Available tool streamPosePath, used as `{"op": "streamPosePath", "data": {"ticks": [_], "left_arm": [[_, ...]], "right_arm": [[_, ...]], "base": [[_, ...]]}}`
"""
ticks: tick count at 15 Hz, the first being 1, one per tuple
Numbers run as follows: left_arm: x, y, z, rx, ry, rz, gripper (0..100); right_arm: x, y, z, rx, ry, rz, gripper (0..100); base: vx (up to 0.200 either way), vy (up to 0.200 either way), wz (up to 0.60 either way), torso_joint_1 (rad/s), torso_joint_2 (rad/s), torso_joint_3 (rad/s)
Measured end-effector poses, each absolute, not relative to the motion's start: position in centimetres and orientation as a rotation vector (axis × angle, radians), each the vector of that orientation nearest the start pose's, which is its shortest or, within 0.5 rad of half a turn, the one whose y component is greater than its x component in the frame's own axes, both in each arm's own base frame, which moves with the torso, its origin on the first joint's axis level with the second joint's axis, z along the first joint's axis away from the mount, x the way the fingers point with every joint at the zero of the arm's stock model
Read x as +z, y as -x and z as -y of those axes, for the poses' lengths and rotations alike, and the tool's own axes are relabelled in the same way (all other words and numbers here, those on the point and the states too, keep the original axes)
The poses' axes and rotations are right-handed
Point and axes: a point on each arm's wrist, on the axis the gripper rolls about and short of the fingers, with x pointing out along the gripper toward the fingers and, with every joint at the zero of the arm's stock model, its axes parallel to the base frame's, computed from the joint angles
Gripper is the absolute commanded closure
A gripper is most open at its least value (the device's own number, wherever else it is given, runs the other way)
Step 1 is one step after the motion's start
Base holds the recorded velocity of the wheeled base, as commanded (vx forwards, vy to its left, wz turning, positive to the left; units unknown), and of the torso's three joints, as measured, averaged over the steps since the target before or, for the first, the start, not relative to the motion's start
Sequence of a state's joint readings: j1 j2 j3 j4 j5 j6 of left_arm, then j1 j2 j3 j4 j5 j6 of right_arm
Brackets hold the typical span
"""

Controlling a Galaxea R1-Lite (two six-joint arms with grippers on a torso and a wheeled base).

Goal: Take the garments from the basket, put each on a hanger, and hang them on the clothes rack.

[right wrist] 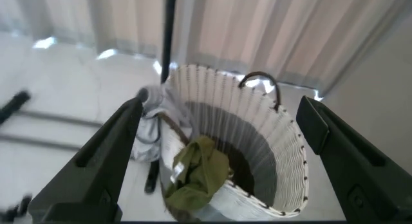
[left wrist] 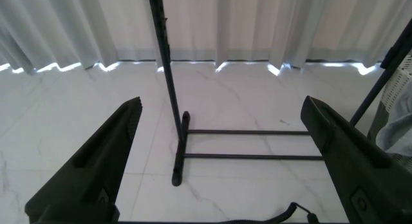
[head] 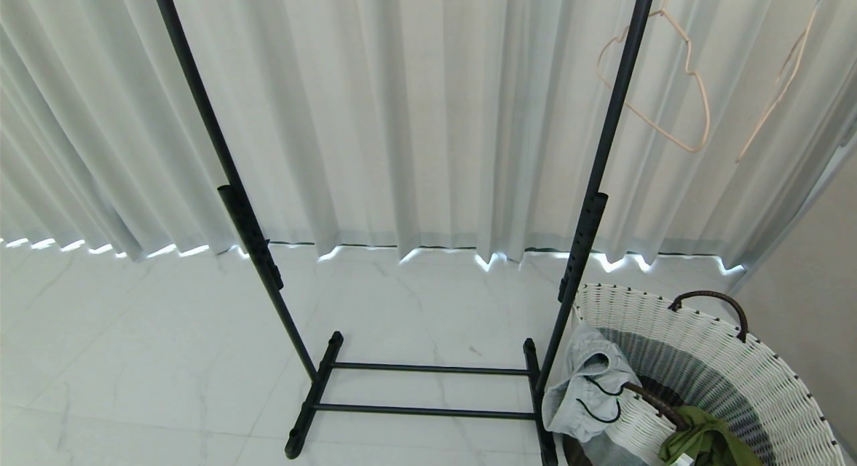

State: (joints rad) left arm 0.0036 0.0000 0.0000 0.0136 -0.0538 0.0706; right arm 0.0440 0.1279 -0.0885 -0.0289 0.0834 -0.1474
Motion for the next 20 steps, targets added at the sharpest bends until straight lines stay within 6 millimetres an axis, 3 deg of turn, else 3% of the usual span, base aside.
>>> {"op": "streamPosePath", "data": {"ticks": [4,9,12,14,20], "left_arm": [[7.4,2.3,0.1,-0.051,-0.070,-0.012,0],[7.4,2.3,0.1,-0.051,-0.070,-0.012,0],[7.4,2.3,0.1,-0.051,-0.070,-0.012,0],[7.4,2.3,0.1,-0.051,-0.070,-0.012,0],[7.4,2.3,0.1,-0.051,-0.070,-0.012,0]], "right_arm": [[12.2,-1.4,-0.2,0.149,0.337,-0.276,0],[12.3,-9.3,-0.4,0.190,0.576,-0.619,0],[10.0,-14.2,-0.4,0.212,0.642,-0.751,0],[8.0,-16.5,-0.5,0.213,0.659,-0.781,0],[2.6,-20.6,0.8,0.160,0.645,-0.843,0]], "base": [[0.000,0.000,0.00,0.000,0.00,0.000],[0.000,0.000,0.00,0.000,0.00,0.000],[0.000,0.000,0.00,0.000,0.00,0.000],[0.000,0.000,0.00,0.000,0.00,0.000],[0.000,0.000,0.00,0.000,0.00,0.000]]}}
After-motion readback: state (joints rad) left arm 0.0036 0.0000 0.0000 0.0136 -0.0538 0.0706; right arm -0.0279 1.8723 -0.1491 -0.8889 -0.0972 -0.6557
